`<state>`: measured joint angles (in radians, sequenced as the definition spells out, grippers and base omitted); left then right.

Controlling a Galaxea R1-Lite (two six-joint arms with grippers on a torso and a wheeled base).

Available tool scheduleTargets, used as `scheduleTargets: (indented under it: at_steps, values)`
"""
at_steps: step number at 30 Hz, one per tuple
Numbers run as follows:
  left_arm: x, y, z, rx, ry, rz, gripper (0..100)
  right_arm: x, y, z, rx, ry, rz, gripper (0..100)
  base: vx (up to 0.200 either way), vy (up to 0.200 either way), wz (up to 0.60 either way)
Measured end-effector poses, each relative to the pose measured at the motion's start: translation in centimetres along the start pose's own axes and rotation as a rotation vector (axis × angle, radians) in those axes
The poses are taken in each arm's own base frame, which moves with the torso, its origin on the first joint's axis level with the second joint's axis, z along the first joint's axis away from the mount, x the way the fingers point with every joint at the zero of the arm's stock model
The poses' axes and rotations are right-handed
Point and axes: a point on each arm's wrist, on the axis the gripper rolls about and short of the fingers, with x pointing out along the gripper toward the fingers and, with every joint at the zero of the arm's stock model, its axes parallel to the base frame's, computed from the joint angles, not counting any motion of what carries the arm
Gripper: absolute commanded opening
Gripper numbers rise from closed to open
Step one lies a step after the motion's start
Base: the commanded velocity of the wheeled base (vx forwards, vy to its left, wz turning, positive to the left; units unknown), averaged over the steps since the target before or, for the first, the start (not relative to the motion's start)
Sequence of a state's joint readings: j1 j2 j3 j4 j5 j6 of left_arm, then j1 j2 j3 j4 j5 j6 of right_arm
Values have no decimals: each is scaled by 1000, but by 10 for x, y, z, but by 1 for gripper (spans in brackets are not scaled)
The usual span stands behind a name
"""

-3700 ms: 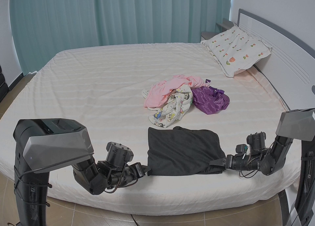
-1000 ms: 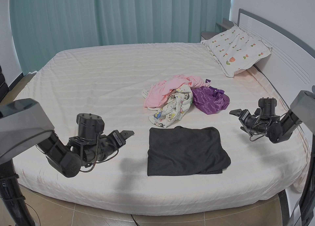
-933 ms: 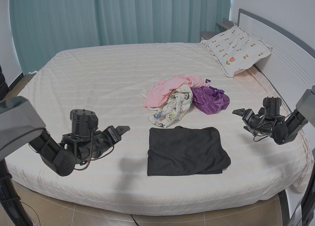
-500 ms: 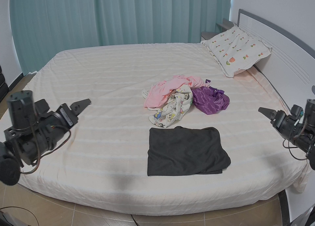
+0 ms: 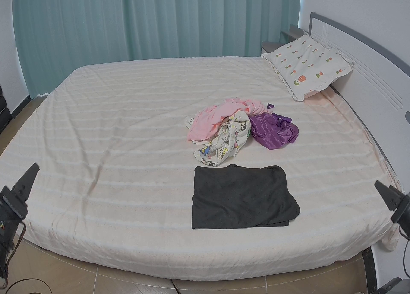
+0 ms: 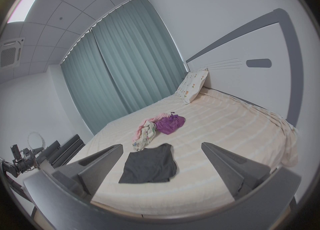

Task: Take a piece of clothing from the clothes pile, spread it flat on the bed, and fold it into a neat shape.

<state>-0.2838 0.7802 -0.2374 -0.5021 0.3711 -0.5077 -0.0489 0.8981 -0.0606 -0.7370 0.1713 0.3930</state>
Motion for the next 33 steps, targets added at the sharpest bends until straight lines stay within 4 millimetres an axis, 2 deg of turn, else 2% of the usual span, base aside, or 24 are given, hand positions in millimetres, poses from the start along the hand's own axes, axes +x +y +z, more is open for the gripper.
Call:
scheduleTargets:
  at_steps: [5,10,17,21,26,33]
  values:
    - [-37,23,-9,62,-48,59,100,-37,-3,-23,-36,56,-19,100,0,0,0]
    - [-65,42,-18,134,-125,128,100,-69,-6,-47,-101,104,-4,100,0,0,0]
    - [-93,55,-31,293,-262,275,100,-97,-11,-68,-234,35,48,100,0,0,0]
    - [-100,60,-40,356,-298,337,100,-103,-11,-72,-269,-1,64,100,0,0,0]
    - [-98,69,-57,390,-281,381,100,-106,-12,-72,-283,-41,40,100,0,0,0]
    - [-96,72,-67,413,-240,318,100,-107,-13,-72,-390,-75,-8,100,0,0,0]
